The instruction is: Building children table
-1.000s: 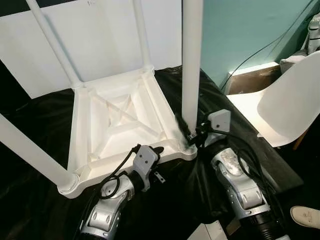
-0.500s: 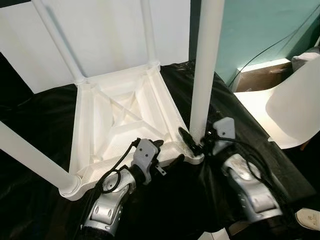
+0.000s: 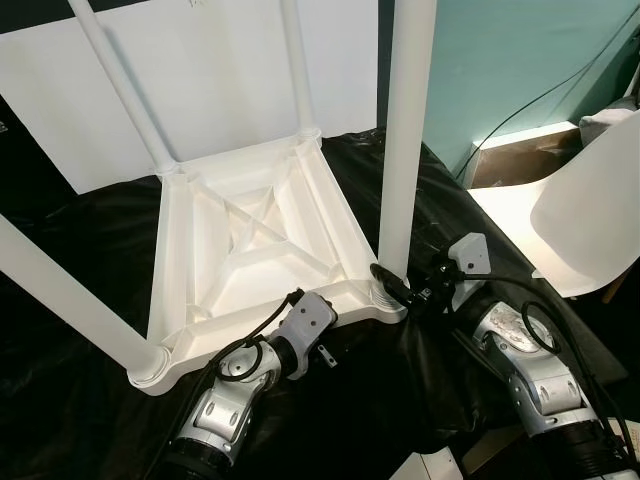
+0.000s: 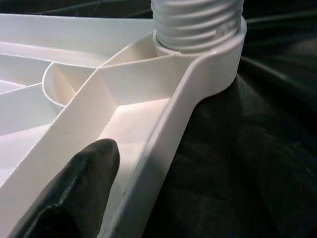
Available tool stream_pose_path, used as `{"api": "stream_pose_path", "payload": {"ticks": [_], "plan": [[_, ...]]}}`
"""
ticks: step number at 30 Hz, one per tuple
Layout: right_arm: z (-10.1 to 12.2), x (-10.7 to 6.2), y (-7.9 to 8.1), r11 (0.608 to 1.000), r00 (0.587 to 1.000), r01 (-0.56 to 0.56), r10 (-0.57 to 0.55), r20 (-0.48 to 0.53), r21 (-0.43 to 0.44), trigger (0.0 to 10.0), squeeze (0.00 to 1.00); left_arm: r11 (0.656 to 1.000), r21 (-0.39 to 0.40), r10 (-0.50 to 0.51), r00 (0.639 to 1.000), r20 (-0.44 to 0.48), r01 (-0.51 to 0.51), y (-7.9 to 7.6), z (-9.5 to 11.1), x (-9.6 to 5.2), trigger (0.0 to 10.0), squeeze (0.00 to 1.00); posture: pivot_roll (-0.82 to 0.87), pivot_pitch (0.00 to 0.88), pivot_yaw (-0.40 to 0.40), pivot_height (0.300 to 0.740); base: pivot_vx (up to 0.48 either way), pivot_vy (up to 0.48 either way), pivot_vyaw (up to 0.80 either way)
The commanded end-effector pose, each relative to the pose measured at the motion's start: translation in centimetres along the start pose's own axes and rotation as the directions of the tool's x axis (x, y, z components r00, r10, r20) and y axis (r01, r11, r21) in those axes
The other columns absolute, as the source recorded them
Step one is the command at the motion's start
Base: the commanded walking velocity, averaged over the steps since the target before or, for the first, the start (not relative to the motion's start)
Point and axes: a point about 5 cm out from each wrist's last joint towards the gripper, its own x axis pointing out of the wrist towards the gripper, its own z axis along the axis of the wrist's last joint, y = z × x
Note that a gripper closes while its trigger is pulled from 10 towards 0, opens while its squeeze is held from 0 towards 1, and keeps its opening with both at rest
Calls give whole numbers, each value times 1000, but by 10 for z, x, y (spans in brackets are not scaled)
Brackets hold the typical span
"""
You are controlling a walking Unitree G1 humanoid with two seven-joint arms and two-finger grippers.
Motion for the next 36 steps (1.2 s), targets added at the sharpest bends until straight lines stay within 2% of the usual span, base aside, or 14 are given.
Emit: {"api": "stream_pose_path", "payload": {"ticks": [1, 10, 11, 14, 16, 26, 27, 29, 30, 31, 32, 34, 35, 36], "plan": [[7, 1, -10, 999, 999, 40, -39, 36, -10, 10000, 0, 997, -28, 75, 991, -111, -79, 6, -20, -2, 0, 0, -121, 0, 109, 740, 0, 0, 0], [4, 3, -12, 1000, 1000, -2, 2, 20, -2, 10000, 0, 1000, -3, -13, 995, -103, 13, -1, -15, 4, 0, 0, -124, 0, 115, 740, 0, 0, 0], [3, 2, -14, 1000, 1000, -24, 24, 6, -3, 10000, 0, 1000, 4, -17, 994, -108, 18, -2, -14, 4, 10000, 0, -124, 0, 115, 740, 0, 0, 0], [0, 1, -13, 997, 996, -83, 83, -22, -4, 10000, 0, 1000, 9, -17, 993, -115, 18, -2, -15, 5, 10000, 0, -124, 0, 116, 740, 0, 0, 0], [-6, -1, -12, 983, 981, -181, 181, -76, 0, 10000, 0, 999, 22, -23, 992, -123, 25, -1, -16, 5, 10000, 0, -124, 0, 115, 740, 0, 0, 0], [-9, 12, -20, 958, 952, -286, 282, -123, -21, 10000, 0, 999, 21, -23, 992, -122, 26, -4, -16, 8, 10000, 0, -105, 0, 106, 740, 0, 0, 0], [-8, 15, -22, 955, 949, -295, 290, -123, -24, 7490, 0, 1000, 18, -21, 992, -121, 23, -5, -17, 8, 10000, 0, -100, 0, 103, 740, 0, 0, 0], [-8, 18, -24, 952, 946, -304, 299, -123, -27, 7608, 0, 1000, 16, -19, 993, -120, 21, -5, -17, 7, 10000, 0, -93, 0, 101, 740, 0, 0, 0], [-8, 23, -25, 942, 937, -332, 325, -132, -40, 9216, 0, 1000, 8, -12, 993, -121, 13, -6, -18, 7, 10000, 0, -84, 0, 96, 740, 0, 0, 0], [-8, 23, -25, 942, 937, -332, 325, -132, -40, 9216, 0, 1000, 8, -12, 993, -121, 13, -6, -18, 7, 10000, 0, -84, 0, 96, 740, 0, 0, 0], [-8, 24, -25, 938, 932, -345, 337, -136, -41, 7686, 0, 1000, 6, -8, 992, -122, 9, -6, -19, 6, 10000, 0, -84, 0, 96, 740, 0, 0, 0], [-8, 24, -25, 938, 932, -345, 337, -136, -41, 7686, 0, 1000, 6, -8, 992, -122, 9, -6, -19, 6, 10000, 0, -84, 0, 96, 740, 0, 0, 0], [-8, 26, -26, 933, 927, -357, 349, -139, -37, 4000, 0, 1000, 6, -4, 992, -122, 5, -5, -19, 6, 10000, 0, -77, 0, 93, 740, 0, 0, 0], [-8, 27, -27, 931, 924, -364, 356, -140, -31, 3137, 0, 1000, 6, -1, 993, -122, 1, -5, -19, 6, 10000, 0, -74, 0, 92, 740, 0, 0, 0]]}}
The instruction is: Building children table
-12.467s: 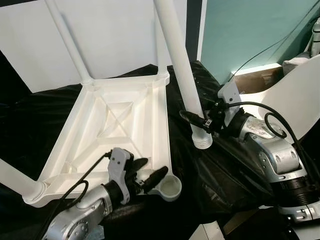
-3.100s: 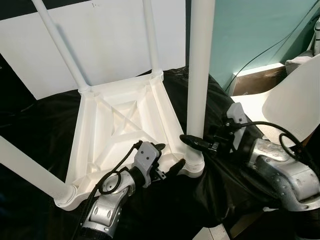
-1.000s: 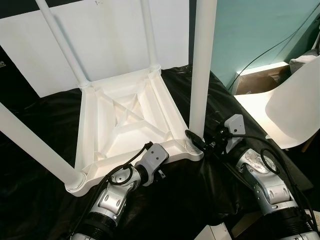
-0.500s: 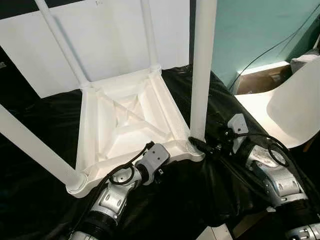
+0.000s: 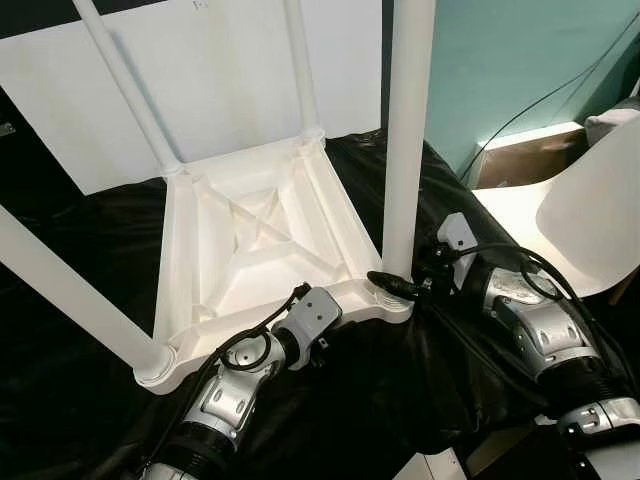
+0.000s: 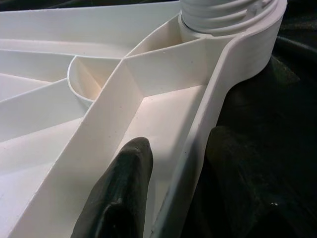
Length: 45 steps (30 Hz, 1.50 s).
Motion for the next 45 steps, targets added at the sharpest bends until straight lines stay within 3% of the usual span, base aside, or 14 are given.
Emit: {"api": "stream_pose_path", "payload": {"ticks": [1, 2, 9, 19, 21, 23, 30, 31, 32, 33, 37, 38, 39, 45], "plan": [[2, 3, -3, 1000, 1000, -8, 8, -7, -5, 3137, 0, 998, -54, -34, 996, -79, 30, -10, -20, -1, 10000, 0, -74, 0, 92, 740, 0, 0, 0], [3, 3, -6, 999, 1000, -3, 2, 6, 40, 0, 0, 998, -54, -31, 996, -79, 26, -10, -20, -1, 10000, 0, -70, 0, 88, 740, 0, 0, 0], [-3, 0, 0, 984, 1000, 1, -6, 26, 178, 0, 0, 998, -59, -17, 997, -76, 13, -9, -21, -1, 10000, 0, -73, 0, 89, 740, 0, 0, 0], [-22, 6, 40, 920, 959, 255, -279, 41, 297, 0, 0, 998, -60, -17, 997, -75, 13, -10, -20, -1, 10000, 0, -80, 0, 92, 740, 0, 0, 0], [-30, 2, 50, 825, 852, 498, -522, 24, 267, 0, 0, 998, -59, -22, 997, -75, 18, -11, -20, 0, 10000, 0, -78, 0, 96, 740, 0, 0, 0], [-32, -2, 51, 754, 774, 611, -633, 17, 243, 0, 0, 998, -60, -27, 997, -78, 22, -12, -21, 0, 10000, 0, -75, 0, 98, 740, 0, 0, 0], [-28, -1, 48, 734, 753, 635, -658, 19, 242, 0, 0, 998, -58, -33, 996, -85, 29, -13, -23, -3, 10000, 0, -70, 0, 95, 740, 0, 0, 0], [-28, 0, 49, 737, 758, 631, -652, 11, 242, 3373, 0, 998, -57, -34, 996, -87, 29, -13, -23, -4, 10000, 0, -69, 0, 94, 740, 0, 0, 0], [-28, 0, 49, 737, 758, 631, -652, 11, 242, 3373, 0, 998, -57, -34, 996, -87, 29, -13, -23, -4, 10000, 0, -69, 0, 94, 740, 0, 0, 0], [-29, 1, 50, 742, 764, 628, -646, -1, 237, 10000, 0, 998, -58, -35, 996, -87, 30, -13, -23, -4, 10000, 0, -69, 0, 93, 740, 0, 0, 0], [-29, 3, 50, 754, 774, 617, -633, -1, 226, 10000, 0, 998, -62, -37, 996, -87, 31, -13, -23, -4, 10000, 0, -76, 0, 91, 740, 0, 0, 0], [-28, 3, 50, 759, 777, 613, -629, 4, 219, 10000, 0, 997, -69, -42, 995, -88, 36, -14, -23, -4, 6157, 0, -77, 0, 89, 740, 0, 0, 0], [-26, 3, 48, 769, 783, 605, -622, 20, 206, 10000, 0, 996, -79, -47, 995, -85, 40, -15, -22, -4, 0, 0, -81, 0, 88, 740, 0, 0, 0], [-23, -1, 40, 777, 786, 602, -617, 35, 182, 10000, 0, 995, -90, -57, 995, -76, 50, -16, -21, -3, 0, 0, -85, 0, 88, 740, 0, 0, 0]]}}
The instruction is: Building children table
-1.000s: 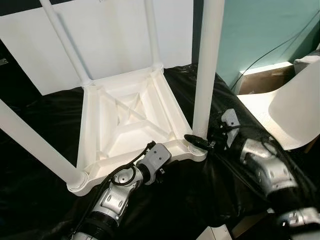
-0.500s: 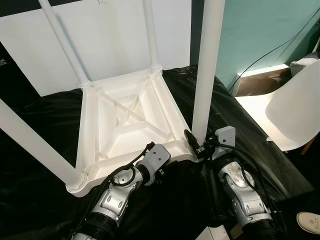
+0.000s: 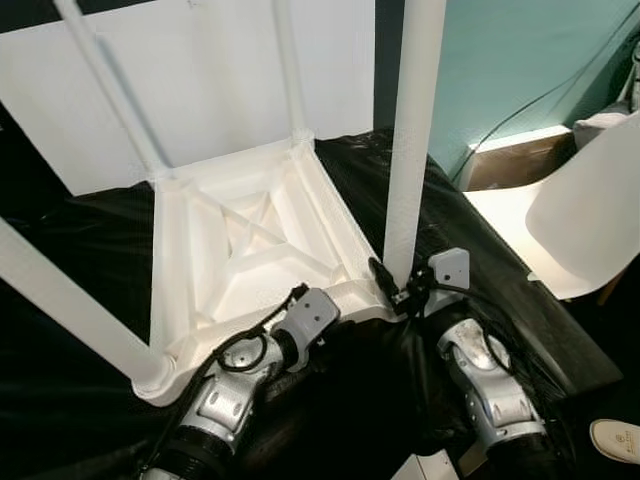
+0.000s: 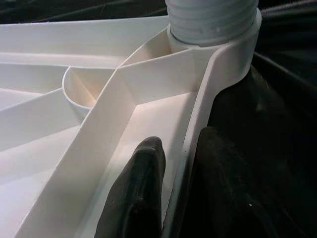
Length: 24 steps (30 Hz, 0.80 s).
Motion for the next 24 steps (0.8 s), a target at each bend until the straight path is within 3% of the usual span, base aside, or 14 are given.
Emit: {"api": "stream_pose_path", "payload": {"ticks": [1, 7, 8, 14, 17, 22, 23, 24], "plan": [[-7, -2, -12, 1000, 999, 13, -12, -43, 19, 10000, 1000, 998, -57, -39, 994, -103, 33, -10, -24, -1, 10000, 0, -92, 0, 89, 740, 0, 0, 0], [1, 1, -18, 996, 996, -89, 89, -32, 7, 10000, 1000, 999, -48, -31, 993, -111, 25, -9, -25, 1, 10000, 0, -101, 0, 90, 740, 0, 0, 0], [2, 2, -17, 988, 987, -156, 156, -45, 3, 10000, 0, 998, -48, -31, 993, -111, 26, -9, -25, 2, 10000, 0, -102, 0, 90, 740, 0, 0, 0], [12, 2, -28, 940, 939, -341, 340, -57, -25, 10000, 0, 998, -51, -31, 994, -110, 25, -10, -24, 2, 10000, 0, -105, 0, 93, 740, 0, 0, 0], [18, 4, -36, 894, 894, -445, 441, -83, -40, 10000, 0, 998, -55, -33, 993, -111, 27, -11, -24, 1, 10000, 0, -105, 0, 93, 740, 0, 0, 0], [16, 8, -43, 854, 852, -518, 507, -131, -59, 10000, 0, 998, -49, -30, 994, -108, 25, -9, -23, 3, 10000, 0, -97, 0, 87, 740, 0, 0, 0], [17, 10, -46, 848, 845, -527, 516, -141, -59, 4078, 0, 999, -49, -25, 994, -102, 20, -8, -21, 4, 10000, 0, -97, 0, 87, 740, 0, 0, 0], [17, 13, -50, 843, 839, -536, 523, -150, -58, 2941, 0, 999, -50, -19, 995, -97, 14, -7, -20, 4, 10000, 0, -97, 0, 87, 740, 0, 0, 0]]}}
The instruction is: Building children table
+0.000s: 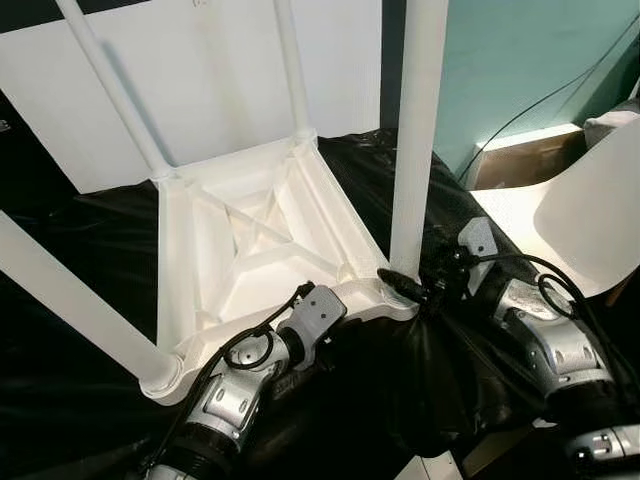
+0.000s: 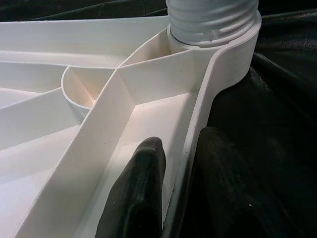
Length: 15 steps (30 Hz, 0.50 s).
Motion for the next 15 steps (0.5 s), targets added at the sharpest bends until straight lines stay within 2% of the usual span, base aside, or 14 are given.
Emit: {"api": "stream_pose_path", "payload": {"ticks": [1, 2, 8, 12, 14, 15], "plan": [[2, 2, -2, 1000, 1000, -24, 24, -2, -11, 2941, 0, 998, -54, -18, 995, -101, 12, -8, -24, 0, 10000, 0, -97, 0, 87, 740, 0, 0, 0], [3, 2, -3, 999, 1000, -31, 31, -3, -10, 0, 0, 998, -55, -16, 995, -100, 11, -8, -24, -1, 10000, 0, -87, 0, 86, 740, 0, 0, 0], [2, -1, -3, 997, 997, -75, 75, -20, 9, 0, 0, 997, -71, -17, 994, -111, 9, -13, -29, -4, 10000, 0, -83, 0, 84, 740, 0, 0, 0], [-3, -1, 0, 994, 995, -94, 96, -27, 62, 0, 0, 998, -64, -8, 994, -105, 1, -10, -26, -2, 10000, 0, -80, 0, 83, 740, 0, 0, 0], [-5, 0, 5, 992, 996, -87, 89, -22, 90, 0, 0, 998, -64, -6, 995, -102, 0, -9, -25, -2, 10000, 0, -78, 0, 80, 740, 0, 0, 0], [-6, 3, 9, 995, 1000, -29, 29, 3, 91, 0, 0, 998, -65, -6, 995, -99, -1, -10, -24, -2, 10000, 0, -76, 0, 76, 740, 0, 0, 0]]}}
